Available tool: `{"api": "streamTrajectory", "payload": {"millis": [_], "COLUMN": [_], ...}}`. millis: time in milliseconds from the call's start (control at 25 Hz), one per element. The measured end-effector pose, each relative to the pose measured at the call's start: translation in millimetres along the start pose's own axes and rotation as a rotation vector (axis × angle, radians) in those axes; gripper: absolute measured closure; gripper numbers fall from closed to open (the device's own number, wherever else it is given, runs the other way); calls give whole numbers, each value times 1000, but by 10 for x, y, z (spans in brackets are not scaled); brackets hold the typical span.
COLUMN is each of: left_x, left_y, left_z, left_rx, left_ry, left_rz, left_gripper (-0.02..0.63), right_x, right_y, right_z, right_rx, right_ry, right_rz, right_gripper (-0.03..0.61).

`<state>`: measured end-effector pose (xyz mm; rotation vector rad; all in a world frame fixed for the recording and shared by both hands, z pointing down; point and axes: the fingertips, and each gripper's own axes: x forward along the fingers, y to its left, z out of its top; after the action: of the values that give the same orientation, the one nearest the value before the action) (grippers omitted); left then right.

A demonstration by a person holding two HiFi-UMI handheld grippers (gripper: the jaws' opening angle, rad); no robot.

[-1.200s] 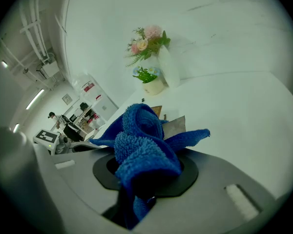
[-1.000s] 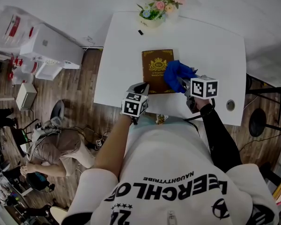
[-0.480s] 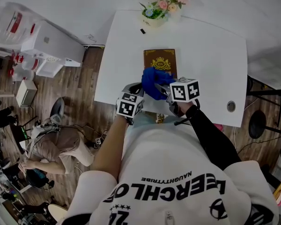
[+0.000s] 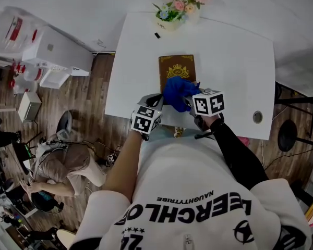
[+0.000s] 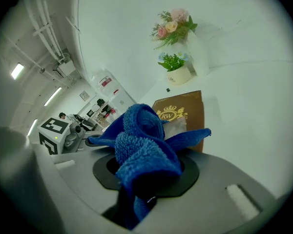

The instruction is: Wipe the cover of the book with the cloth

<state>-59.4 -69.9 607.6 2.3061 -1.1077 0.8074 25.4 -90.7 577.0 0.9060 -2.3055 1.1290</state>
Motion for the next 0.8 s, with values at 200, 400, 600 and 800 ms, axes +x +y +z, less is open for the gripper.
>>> {"api": "streamTrajectory", "payload": {"millis": [200, 400, 600, 800], "left_x": [98, 176, 206, 188], "left_y": [-65, -165, -166, -162], "left_z": [84, 127, 94, 158], "left_rx": [32, 58, 48, 16], "left_ry": [8, 32, 44, 14], "left_rz": [-30, -68, -78, -95], "left_gripper": [555, 555, 555, 555], "right_x": [-322, -599, -643, -640], "right_y": [-361, -645, -659, -502], "right_z": [-7, -29, -14, 102], "right_rx": [41, 91, 58, -75], "right_ry": [-45, -95, -92, -107], "right_rz": [-91, -157, -185, -176], "right_gripper": [479, 479, 479, 479]}}
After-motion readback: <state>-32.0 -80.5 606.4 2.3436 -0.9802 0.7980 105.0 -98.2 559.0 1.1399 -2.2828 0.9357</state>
